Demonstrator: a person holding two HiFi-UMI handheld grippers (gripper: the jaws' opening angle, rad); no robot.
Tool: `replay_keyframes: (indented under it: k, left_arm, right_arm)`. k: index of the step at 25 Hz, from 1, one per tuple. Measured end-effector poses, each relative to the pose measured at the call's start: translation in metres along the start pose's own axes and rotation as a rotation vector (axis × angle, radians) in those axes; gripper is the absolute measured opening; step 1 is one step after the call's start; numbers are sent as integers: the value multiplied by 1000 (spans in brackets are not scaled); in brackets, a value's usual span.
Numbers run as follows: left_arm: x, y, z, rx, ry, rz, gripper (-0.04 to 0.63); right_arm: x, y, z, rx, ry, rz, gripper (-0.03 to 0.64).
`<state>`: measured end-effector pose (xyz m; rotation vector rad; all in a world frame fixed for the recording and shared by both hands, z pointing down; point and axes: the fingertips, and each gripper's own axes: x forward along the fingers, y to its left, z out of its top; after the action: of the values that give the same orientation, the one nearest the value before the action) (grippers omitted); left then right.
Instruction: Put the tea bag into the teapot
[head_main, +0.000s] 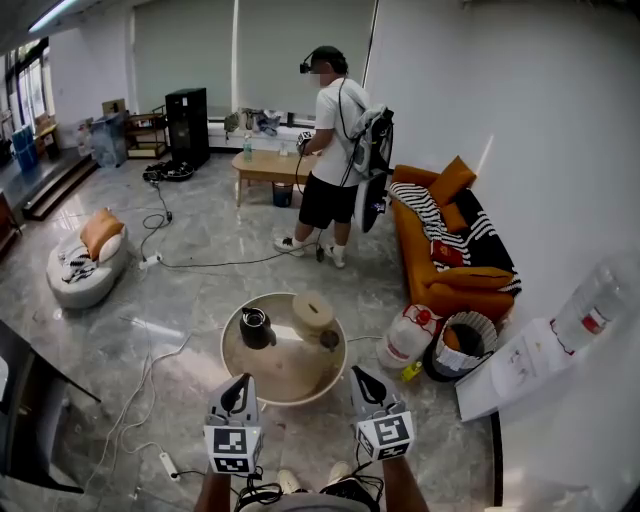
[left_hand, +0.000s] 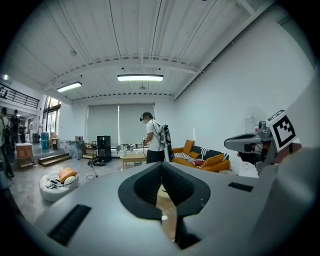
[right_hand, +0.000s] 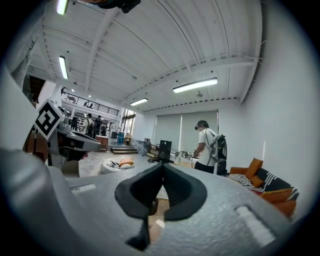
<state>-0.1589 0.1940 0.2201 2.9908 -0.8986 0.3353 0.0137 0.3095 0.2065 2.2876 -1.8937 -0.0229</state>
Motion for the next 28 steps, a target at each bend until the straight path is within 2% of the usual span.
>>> replay_keyframes:
  k: [9,16,24,28]
  left_arm:
    - [0,6,-4,-15,7,22,17]
    - [35,7,-3,-21,19,81,17]
    - [110,4,6,-42,35,183,17]
    - [140,11,11,-73,54,263,17]
  right_arm:
    - [11,7,2,-2,-4,39,-2]
    - [47,-22,-10,4,1,91,-2]
    - [125,-75,-24,6,6,229,-2]
    - [163,-89,-30,-2,1,316,-2]
